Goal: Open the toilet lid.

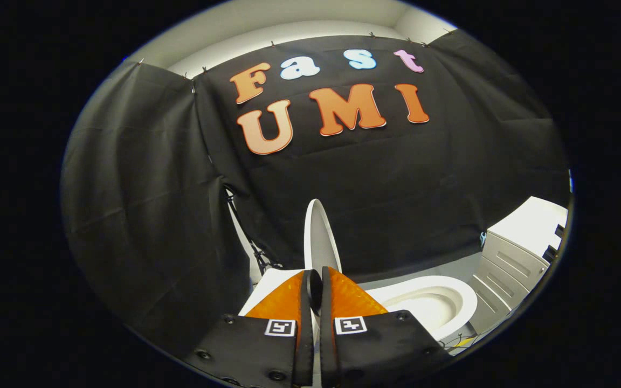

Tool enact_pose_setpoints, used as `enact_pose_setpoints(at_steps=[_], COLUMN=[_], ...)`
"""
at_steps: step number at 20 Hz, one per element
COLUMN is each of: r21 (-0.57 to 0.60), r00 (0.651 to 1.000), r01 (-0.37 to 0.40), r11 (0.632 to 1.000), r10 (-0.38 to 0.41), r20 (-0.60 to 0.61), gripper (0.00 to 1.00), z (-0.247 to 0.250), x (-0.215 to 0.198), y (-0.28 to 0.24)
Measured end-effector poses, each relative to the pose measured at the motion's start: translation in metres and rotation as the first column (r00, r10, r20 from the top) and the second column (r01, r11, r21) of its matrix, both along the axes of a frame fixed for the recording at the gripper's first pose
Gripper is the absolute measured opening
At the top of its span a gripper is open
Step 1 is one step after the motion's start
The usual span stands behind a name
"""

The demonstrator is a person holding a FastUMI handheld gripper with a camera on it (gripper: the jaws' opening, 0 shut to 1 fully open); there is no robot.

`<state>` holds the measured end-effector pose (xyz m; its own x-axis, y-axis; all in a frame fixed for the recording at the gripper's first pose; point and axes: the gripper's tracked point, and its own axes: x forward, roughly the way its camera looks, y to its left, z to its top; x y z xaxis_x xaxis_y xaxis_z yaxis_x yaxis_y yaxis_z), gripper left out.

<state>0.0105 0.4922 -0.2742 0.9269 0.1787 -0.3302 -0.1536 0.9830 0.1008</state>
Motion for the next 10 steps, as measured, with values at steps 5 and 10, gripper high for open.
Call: enact_pose_setpoints(at_steps=[5,10], r21=[-0.021,-0.057], r00=[0.997,0.990], r01=[-0.076,-0.139], r11=[0.997,0.989], r10=[0.076,0.138], r20=[-0.014,-0.029], gripper=[0.13,0.13], z=[-0.012,-0.027], x=[-0.005,-0.011], y=[0.042,0.076])
